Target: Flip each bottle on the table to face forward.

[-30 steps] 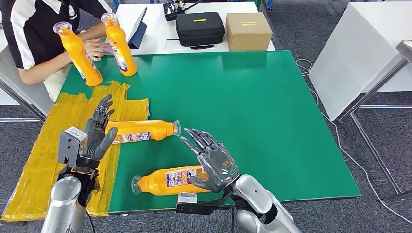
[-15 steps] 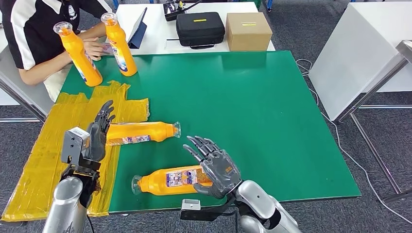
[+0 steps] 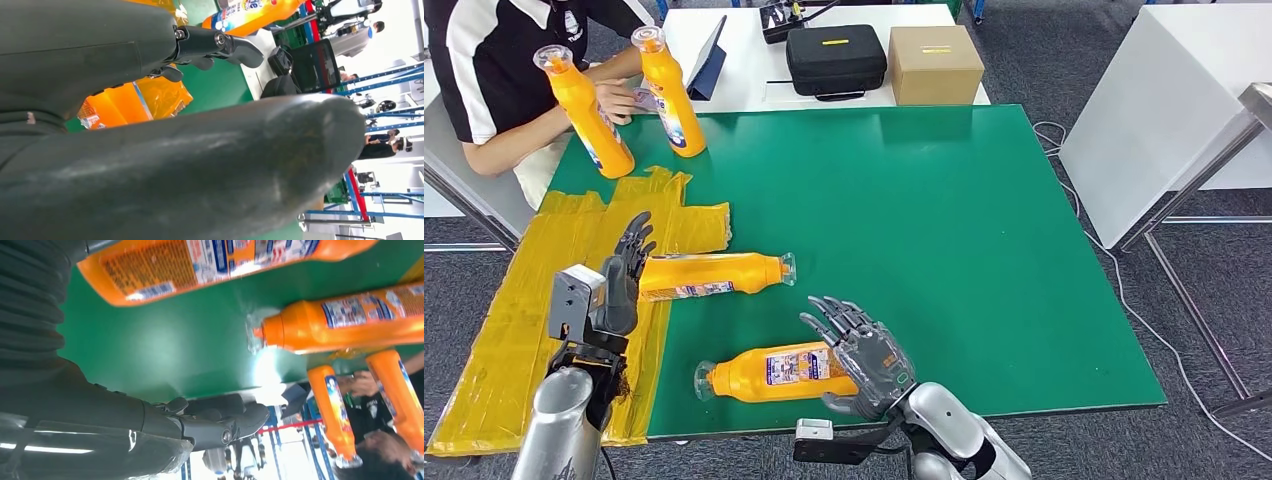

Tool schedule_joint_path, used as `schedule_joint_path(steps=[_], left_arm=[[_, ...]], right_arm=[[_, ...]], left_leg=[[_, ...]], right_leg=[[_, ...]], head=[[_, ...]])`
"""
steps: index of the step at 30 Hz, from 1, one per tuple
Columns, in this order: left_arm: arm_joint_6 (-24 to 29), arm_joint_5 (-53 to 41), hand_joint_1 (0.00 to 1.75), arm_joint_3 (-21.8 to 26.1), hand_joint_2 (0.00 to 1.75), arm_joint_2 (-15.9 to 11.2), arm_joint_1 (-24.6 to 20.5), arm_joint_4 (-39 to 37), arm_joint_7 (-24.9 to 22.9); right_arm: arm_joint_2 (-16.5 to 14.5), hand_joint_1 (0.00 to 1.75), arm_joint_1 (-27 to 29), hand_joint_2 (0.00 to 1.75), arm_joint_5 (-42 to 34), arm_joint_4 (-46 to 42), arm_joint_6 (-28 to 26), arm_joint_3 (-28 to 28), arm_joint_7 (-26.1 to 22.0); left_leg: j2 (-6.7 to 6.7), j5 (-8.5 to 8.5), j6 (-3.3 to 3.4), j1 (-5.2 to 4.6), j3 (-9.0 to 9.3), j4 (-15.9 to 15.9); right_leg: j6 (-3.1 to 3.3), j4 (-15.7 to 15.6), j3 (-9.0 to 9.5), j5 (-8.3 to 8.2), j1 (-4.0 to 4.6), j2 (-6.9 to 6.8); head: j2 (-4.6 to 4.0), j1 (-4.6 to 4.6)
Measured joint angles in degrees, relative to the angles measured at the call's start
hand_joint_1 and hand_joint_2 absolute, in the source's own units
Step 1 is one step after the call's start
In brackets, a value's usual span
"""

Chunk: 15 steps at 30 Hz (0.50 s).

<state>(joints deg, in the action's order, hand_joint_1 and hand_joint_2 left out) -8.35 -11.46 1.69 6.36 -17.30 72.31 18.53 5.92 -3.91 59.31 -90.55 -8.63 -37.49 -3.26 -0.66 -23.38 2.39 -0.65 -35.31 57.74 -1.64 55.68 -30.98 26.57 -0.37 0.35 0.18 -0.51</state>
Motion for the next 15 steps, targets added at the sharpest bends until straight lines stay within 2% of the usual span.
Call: schedule_joint_path(steps=[9, 15], left_arm=[[-0.1, -0.2, 0.0, 0.2, 0.0, 0.1, -0.2, -0.8, 0.2], [0.0, -0.1, 0.0, 0.2, 0.0, 0.2, -0.2, -1.0, 0.3]], right_arm=[[-2.4, 0.0, -0.7, 1.75, 0.8, 5.0, 0.6, -0.4, 1.3], [-3.0, 0.0, -0.7, 1.75, 1.2, 7.6, 0.4, -0.6, 2.6]], left_leg=[[0.0, 0.0, 0.0, -0.01, 0.0, 0.0], [0.0, 0.0, 0.0, -0.01, 0.0, 0.0]], right_leg=[[0.0, 0.0, -0.01, 0.0, 0.0, 0.0], [0.0, 0.0, 0.0, 0.0, 0.0, 0.0]], head=[[0.01, -0.01], [0.01, -0.01]])
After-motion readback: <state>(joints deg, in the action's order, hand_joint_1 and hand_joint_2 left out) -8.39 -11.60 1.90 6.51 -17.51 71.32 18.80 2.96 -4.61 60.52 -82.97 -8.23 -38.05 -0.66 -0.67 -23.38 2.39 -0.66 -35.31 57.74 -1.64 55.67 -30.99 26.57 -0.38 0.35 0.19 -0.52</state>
